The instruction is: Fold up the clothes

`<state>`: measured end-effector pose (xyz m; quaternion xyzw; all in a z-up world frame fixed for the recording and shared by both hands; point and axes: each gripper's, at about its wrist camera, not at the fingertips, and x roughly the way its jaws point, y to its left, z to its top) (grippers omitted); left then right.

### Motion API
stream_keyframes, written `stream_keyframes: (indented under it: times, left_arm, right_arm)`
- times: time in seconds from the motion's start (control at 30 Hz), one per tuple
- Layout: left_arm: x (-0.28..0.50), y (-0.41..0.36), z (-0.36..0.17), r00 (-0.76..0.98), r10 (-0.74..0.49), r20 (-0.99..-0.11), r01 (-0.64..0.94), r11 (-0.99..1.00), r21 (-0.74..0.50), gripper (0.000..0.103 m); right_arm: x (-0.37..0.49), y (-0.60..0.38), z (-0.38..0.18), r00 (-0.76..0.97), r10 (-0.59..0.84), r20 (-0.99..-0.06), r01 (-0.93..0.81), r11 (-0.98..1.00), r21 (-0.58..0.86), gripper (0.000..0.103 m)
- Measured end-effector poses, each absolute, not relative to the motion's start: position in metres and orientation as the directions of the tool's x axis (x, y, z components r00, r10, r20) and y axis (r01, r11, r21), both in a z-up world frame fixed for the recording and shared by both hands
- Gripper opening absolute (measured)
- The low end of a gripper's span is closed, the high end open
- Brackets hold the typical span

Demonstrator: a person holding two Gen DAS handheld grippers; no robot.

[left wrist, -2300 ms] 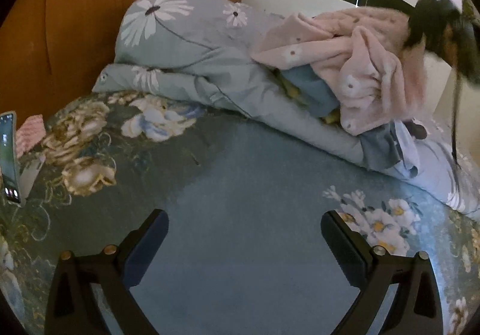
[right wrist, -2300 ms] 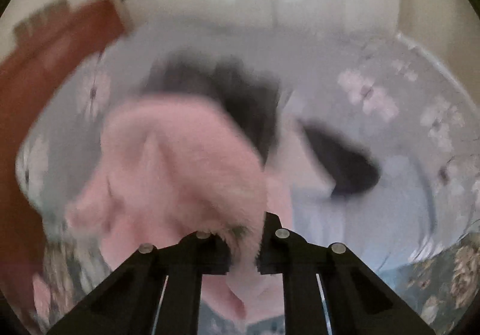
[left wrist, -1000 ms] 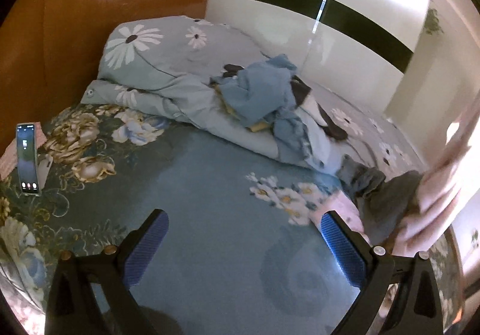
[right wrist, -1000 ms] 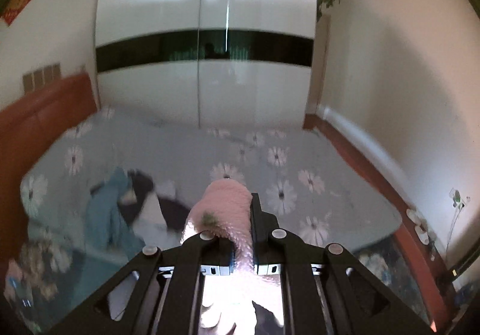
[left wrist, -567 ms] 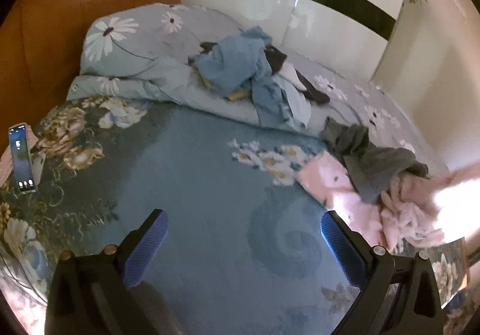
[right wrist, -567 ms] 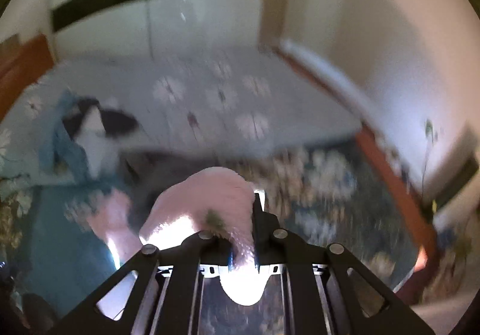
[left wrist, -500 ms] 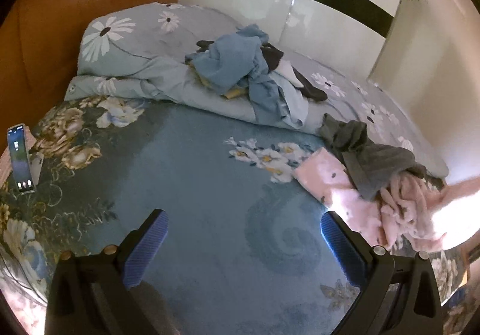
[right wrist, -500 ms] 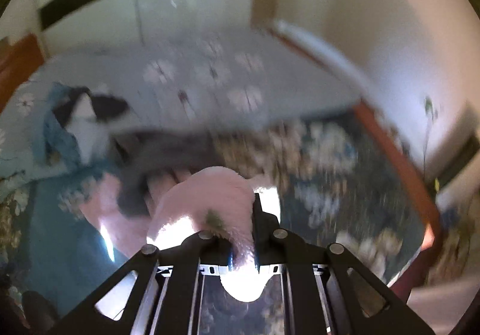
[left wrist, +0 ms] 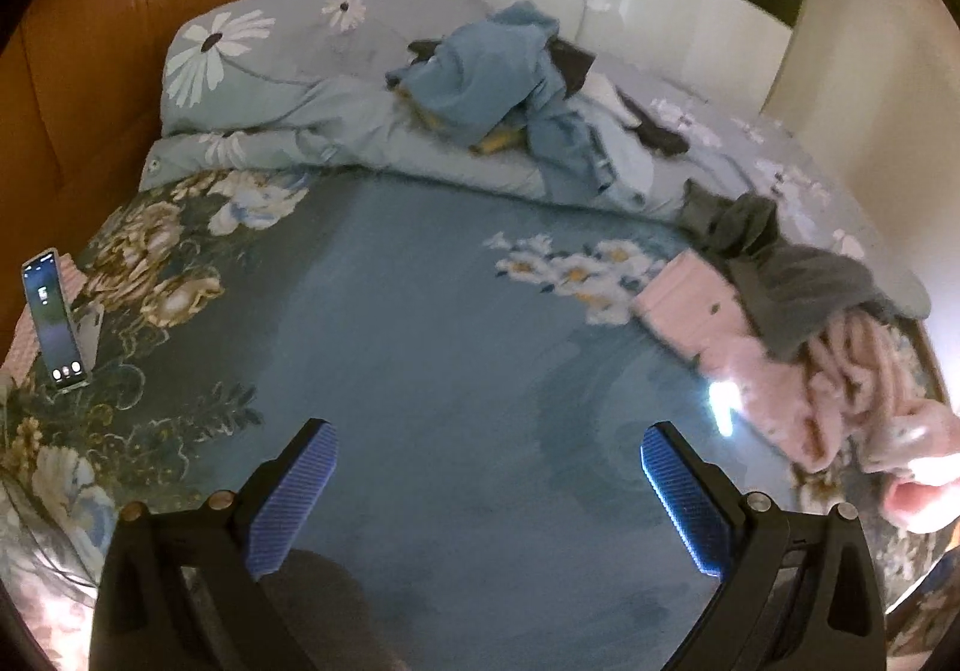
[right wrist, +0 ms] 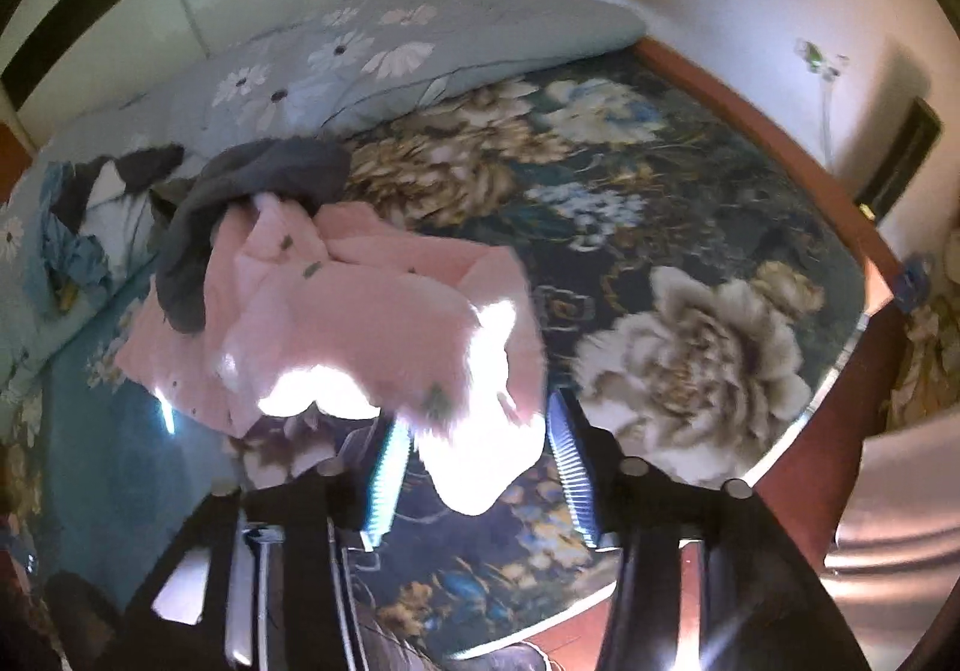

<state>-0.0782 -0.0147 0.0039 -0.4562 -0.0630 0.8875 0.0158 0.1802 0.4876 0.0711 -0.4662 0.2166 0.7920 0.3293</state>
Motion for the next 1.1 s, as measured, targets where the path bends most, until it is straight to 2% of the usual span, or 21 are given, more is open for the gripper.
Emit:
stream_keyframes:
  times: [0.13,0.23,0.27,0.43,0.57,0.73,0.8,0.83,0.87,0.97,1.1]
  left_arm:
    - [-0.089,-0.023,-0.009,-0.548,0.059,-0.835,0.068,-0.991,-0.115,0.103]
    - [-0.102,-0.019,-0.016,-0.53,0.054,-0.846,0.073,-0.991,-0.109,0.103]
    - [-0.106,-0.017,-0.017,-0.526,0.057,-0.848,0.069,-0.992,-0.109,0.103]
    - [-0.123,-0.004,-0.017,-0.521,0.077,-0.85,0.038,-0.993,-0.114,0.103]
    - [-0.129,0.0,-0.014,-0.533,0.083,-0.842,0.009,-0.995,-0.104,0.103]
    - [-0.134,-0.009,-0.031,-0.51,0.071,-0.857,0.028,-0.995,-0.099,0.103]
    - [-0.137,-0.017,-0.041,-0.493,0.075,-0.867,0.051,-0.992,-0.115,0.103]
    - [-0.138,-0.02,-0.046,-0.485,0.077,-0.871,0.061,-0.991,-0.122,0.103]
    - [-0.139,-0.021,-0.05,-0.481,0.079,-0.873,0.067,-0.99,-0.126,0.103]
    - [-0.145,-0.028,-0.067,-0.464,0.091,-0.881,0.092,-0.984,-0.15,0.103]
    - [-0.154,-0.036,-0.086,-0.467,0.099,-0.879,0.124,-0.977,-0.176,0.103]
  right_arm:
    - [0.19,0.484,0.103,-0.368,0.4,-0.839,-0.75,-0.662,0.013,0.057]
    - [0.16,0.475,0.114,-0.47,0.382,-0.795,-0.716,-0.692,0.091,0.058]
    - [0.139,0.47,0.111,-0.523,0.33,-0.786,-0.678,-0.72,0.149,0.059]
    - [0.011,0.45,0.045,-0.644,-0.005,-0.765,-0.501,-0.753,0.428,0.059]
    - [-0.076,0.455,-0.003,-0.653,-0.082,-0.753,-0.526,-0.666,0.529,0.059]
    - [-0.113,0.47,-0.03,-0.634,-0.072,-0.77,-0.619,-0.55,0.56,0.057]
    - [-0.12,0.473,-0.029,-0.615,-0.054,-0.786,-0.647,-0.536,0.543,0.038]
    - [-0.123,0.474,-0.028,-0.606,-0.045,-0.794,-0.66,-0.528,0.534,0.019]
    - [-0.127,0.476,-0.027,-0.596,-0.037,-0.802,-0.674,-0.521,0.525,0.01]
    - [-0.142,0.471,0.0,-0.593,-0.016,-0.805,-0.65,-0.582,0.489,0.008]
    - [-0.18,0.464,0.07,-0.635,0.015,-0.772,-0.578,-0.673,0.462,0.008]
